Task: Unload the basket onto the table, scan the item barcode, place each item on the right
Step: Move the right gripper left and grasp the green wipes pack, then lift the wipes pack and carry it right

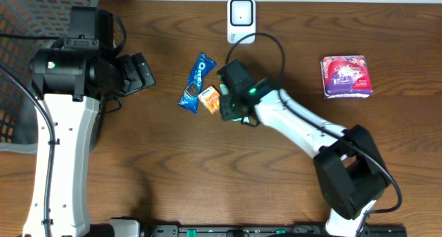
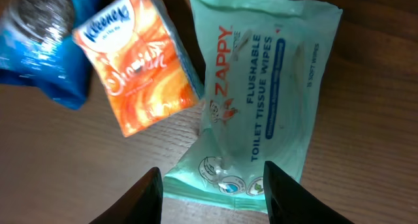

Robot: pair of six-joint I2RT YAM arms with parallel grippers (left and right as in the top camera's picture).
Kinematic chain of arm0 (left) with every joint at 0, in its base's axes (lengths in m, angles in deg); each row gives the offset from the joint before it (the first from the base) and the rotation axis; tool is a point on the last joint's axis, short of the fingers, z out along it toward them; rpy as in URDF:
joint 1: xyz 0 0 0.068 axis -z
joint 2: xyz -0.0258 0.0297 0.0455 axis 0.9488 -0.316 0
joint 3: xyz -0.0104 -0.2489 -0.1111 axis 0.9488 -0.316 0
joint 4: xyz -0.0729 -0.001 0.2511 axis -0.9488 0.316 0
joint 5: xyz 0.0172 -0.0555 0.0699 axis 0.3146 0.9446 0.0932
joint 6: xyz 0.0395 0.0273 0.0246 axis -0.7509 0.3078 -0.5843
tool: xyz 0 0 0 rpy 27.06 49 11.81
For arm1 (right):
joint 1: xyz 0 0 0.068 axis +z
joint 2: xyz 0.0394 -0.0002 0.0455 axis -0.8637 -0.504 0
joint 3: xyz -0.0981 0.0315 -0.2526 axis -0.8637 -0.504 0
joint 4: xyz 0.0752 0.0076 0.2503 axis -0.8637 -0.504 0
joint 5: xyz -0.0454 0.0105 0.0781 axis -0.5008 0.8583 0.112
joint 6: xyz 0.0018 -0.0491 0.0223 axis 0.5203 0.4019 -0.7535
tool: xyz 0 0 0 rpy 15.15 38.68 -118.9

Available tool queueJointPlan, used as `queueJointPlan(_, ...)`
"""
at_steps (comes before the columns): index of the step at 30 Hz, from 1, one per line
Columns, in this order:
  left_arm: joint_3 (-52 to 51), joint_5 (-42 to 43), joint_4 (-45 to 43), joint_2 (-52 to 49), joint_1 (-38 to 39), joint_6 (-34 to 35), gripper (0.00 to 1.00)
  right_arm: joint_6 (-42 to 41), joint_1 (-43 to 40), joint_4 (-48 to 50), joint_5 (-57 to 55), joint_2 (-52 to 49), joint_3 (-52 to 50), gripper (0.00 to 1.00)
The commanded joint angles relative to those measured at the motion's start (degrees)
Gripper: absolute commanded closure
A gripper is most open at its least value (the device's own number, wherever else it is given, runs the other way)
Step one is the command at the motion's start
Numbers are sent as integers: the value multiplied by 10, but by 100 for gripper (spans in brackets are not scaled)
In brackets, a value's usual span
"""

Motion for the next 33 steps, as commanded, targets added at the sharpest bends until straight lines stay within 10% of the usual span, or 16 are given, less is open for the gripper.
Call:
queueJointPlan(1,2,-9,2,-3,-2,-3,2,-16,28,3,-114,-7,0,57)
queueJointPlan(20,2,-9,2,-3,-2,-3,2,33,76,26,-257,-104,0,57)
queueJointPlan(33,2,-9,2,-3,-2,-3,2,12,50,-30,-205,-70,41,92)
